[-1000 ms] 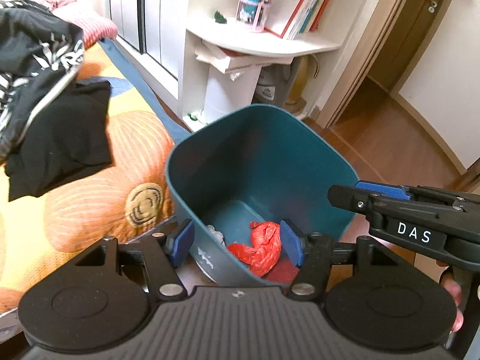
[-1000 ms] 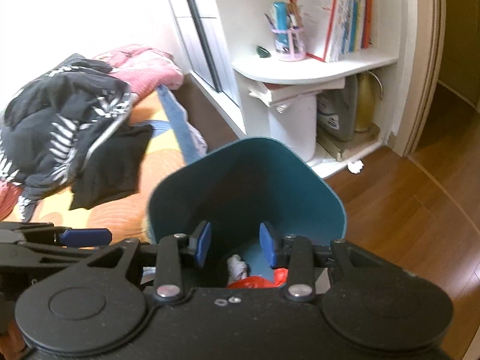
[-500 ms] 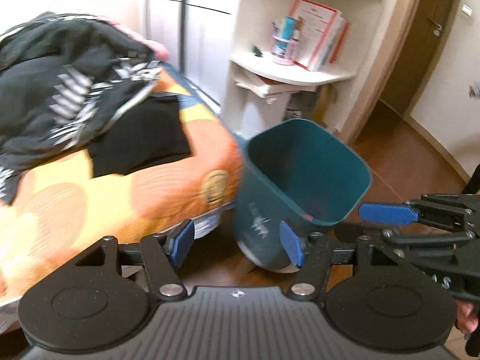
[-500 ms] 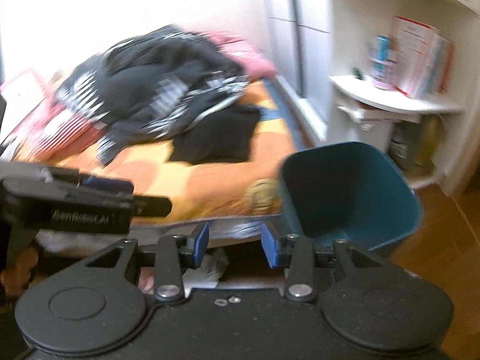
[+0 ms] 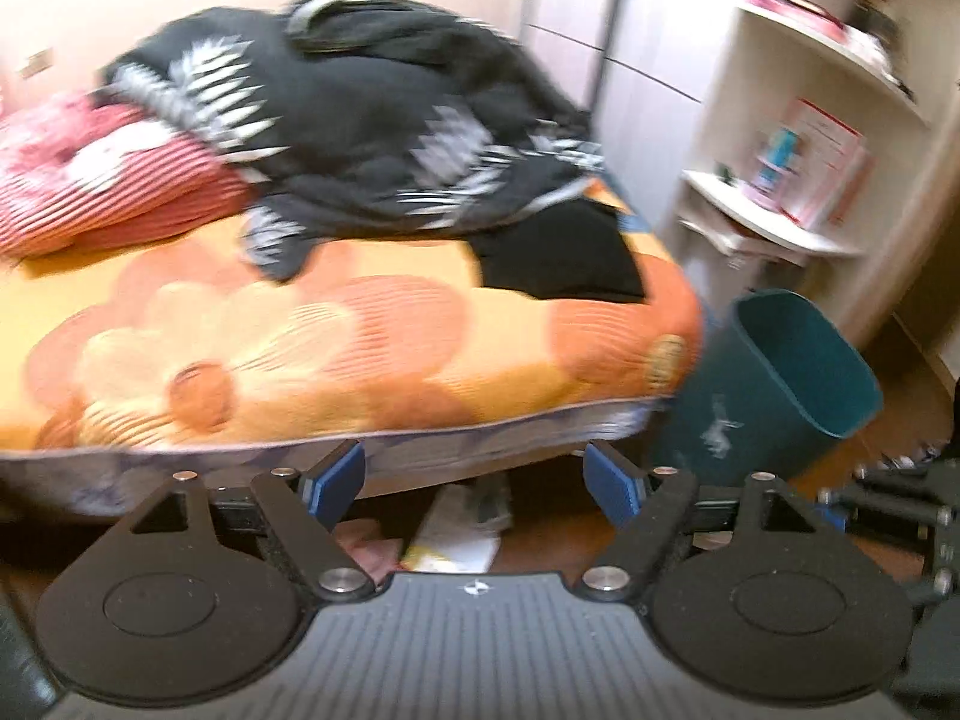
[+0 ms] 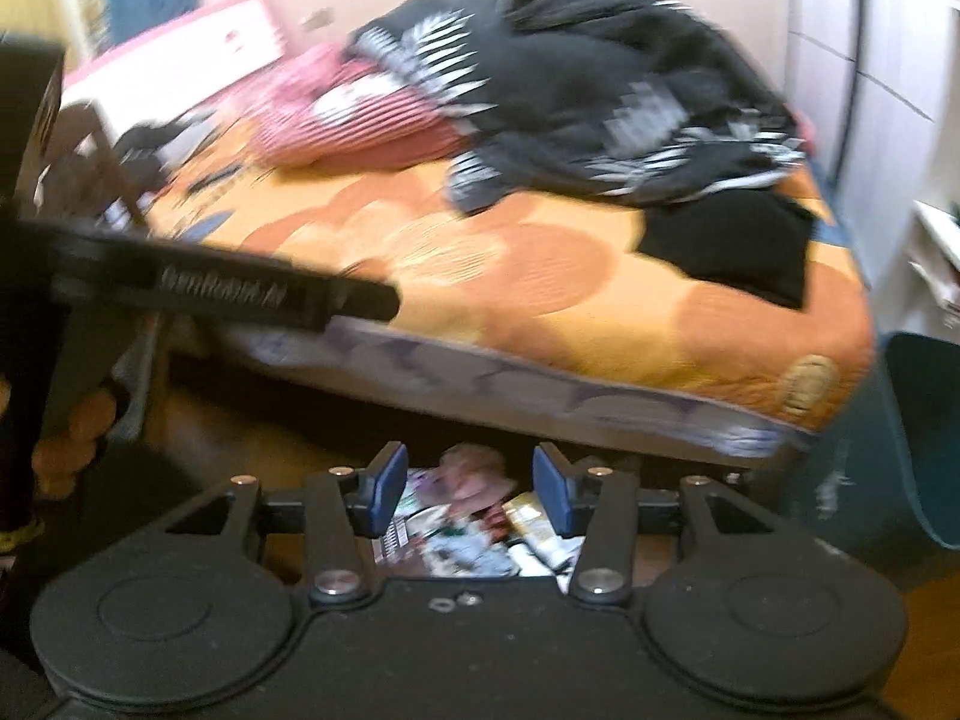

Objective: Collect trash
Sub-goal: 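Move both tools back from the bin toward the trash pile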

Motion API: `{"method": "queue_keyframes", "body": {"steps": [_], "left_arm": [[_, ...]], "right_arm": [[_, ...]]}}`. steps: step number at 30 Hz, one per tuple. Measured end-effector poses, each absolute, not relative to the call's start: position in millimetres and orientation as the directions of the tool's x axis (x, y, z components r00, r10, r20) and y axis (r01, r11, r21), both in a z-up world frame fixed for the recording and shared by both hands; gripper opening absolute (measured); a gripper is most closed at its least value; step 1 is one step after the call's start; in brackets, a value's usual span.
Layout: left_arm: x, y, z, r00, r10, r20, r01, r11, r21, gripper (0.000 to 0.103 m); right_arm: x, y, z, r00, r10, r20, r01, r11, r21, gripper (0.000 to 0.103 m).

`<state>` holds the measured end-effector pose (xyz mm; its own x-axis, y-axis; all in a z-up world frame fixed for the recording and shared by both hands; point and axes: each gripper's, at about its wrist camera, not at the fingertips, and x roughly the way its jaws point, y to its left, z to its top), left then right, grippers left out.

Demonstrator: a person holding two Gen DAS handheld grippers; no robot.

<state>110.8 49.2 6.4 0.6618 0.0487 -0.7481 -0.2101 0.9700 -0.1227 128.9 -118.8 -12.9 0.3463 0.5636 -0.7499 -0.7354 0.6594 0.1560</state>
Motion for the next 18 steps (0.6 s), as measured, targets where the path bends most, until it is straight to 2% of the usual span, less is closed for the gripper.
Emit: {"method": "queue_keyframes", "body": {"steps": [9,14,18], "left_arm": [[56.2,108.6,4.3,0.669,0.173,-0.723,-0.356,0.928,-0.108,0.084],[40.5,131.7,-1.9,0.667,0.208,-0.716,-0.417,0.9,-0.126,0.098],[35.3,150.2,-9.4,0.656,0.21,-0.725,-0.452,0.878,-0.155,0.098]], "right_arm": [[75.6,-47.7,-25.0,0.245,0.578,-0.779,-0.829,0.541,0.141,0.05],[57.6,-18.1,-30.8,0.197,0.559,-0.806,-0.87,0.478,0.119,0.051],[49.6,-4.6,-37.8,0.183,0.55,-0.815,-0.882,0.458,0.112,0.051]]}}
